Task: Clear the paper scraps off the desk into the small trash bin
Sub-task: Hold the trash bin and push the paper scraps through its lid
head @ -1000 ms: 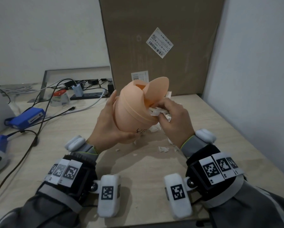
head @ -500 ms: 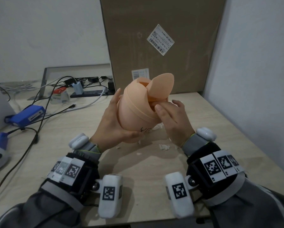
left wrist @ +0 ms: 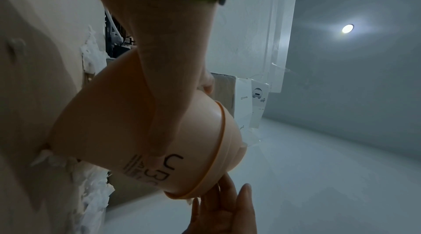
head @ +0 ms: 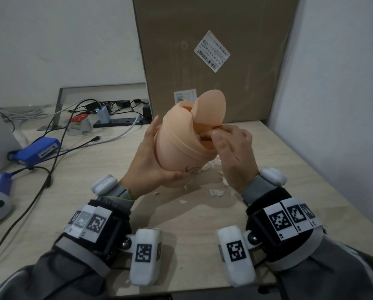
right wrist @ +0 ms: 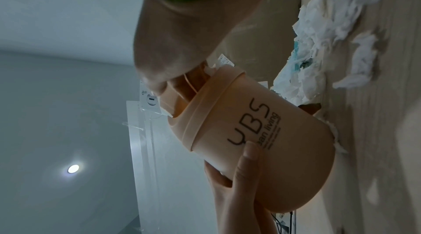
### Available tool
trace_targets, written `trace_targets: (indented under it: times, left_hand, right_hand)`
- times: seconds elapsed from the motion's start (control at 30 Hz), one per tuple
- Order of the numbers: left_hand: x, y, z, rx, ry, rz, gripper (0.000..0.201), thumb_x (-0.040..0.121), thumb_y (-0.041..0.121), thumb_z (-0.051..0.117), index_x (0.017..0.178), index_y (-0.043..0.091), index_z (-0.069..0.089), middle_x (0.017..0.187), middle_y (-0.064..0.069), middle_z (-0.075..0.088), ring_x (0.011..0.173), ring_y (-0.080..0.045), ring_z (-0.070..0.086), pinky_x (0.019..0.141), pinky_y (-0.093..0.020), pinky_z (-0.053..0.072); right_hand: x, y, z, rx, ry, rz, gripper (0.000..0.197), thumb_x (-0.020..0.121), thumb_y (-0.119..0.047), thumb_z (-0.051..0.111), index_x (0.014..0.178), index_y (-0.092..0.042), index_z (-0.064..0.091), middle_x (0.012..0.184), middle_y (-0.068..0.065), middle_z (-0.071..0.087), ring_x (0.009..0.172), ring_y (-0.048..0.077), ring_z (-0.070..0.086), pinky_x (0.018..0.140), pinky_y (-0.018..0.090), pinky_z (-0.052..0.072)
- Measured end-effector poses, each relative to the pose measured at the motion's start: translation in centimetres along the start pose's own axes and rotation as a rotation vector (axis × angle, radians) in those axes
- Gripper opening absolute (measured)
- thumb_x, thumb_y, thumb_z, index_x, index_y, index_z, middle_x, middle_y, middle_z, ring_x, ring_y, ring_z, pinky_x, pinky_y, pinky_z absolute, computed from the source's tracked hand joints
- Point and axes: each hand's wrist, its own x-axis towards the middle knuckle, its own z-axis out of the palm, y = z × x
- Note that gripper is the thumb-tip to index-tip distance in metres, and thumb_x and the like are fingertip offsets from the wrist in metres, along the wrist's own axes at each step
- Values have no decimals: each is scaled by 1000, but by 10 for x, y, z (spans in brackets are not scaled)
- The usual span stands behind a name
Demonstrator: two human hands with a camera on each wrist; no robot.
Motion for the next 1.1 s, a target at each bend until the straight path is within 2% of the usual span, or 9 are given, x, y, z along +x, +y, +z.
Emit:
trace_targets:
  times: [0.1,0.3,0.37,0.5,0.53,0.7,0.9,1.0,1.1]
  left_hand:
    - [0,-1,0,8,3,-2,134,44,48,83,150,39,1,130,41,26,129,-9,40,107,-46,41]
    - [-1,-1,-1,7,7,-16,133,44,50,82,148,43,-1,127,43,23,127,-9,39,107,-45,41]
    - [-1,-1,-1,6,5,-15,132,44,49,83,147,46,-1,128,43,23,129,-10,38,108,-47,40]
    - [0,-1,0,10,9,-13,131,44,48,82,145,48,0,127,45,23,130,-11,40,107,-48,41]
    - [0,-2,0,2,11,-14,133,44,48,83,147,45,0,128,44,24,130,-11,40,107,-48,41]
    - [0,-3,0,-22,19,-8,132,44,47,84,147,46,1,125,48,26,126,-4,41,107,-46,42]
    - [0,-4,2,-33,17,-4,131,46,46,85,146,46,0,127,47,28,125,-1,43,106,-43,43]
    - [2,-7,2,-58,37,-15,132,45,47,84,148,41,1,121,53,26,118,19,39,101,-30,43]
    - [2,-7,-1,-102,98,-43,137,45,49,83,151,34,-1,127,41,28,115,20,38,94,-20,42]
  right_hand:
    - [4,1,-4,53,146,-77,47,90,-33,28,87,-16,73,85,-6,69,89,13,60,86,48,42]
    - [5,7,-5,60,192,-74,48,91,-27,31,72,-6,69,71,5,69,69,21,61,71,48,48]
    - [4,4,-3,12,80,-57,54,91,-34,27,68,-6,67,68,1,65,71,14,55,78,47,44]
    - [-4,-5,1,81,-147,49,55,93,-36,28,85,1,67,81,-15,47,87,-32,30,94,37,25]
    - [-3,-5,0,80,-136,50,54,94,-36,26,86,-2,68,83,-17,47,89,-33,30,97,39,25]
    - [2,3,-4,56,121,-99,49,92,-31,24,82,-13,69,80,-9,63,78,2,51,83,46,43]
    - [-3,10,13,191,-224,24,50,91,-50,24,98,-20,62,105,-8,60,110,16,48,91,48,40]
    - [-1,13,3,135,-12,-119,48,94,-35,22,95,-19,67,99,-25,58,100,-10,49,89,39,41]
    - [4,14,-9,234,197,-4,49,95,-33,23,86,-15,68,88,-8,68,83,4,62,79,25,48]
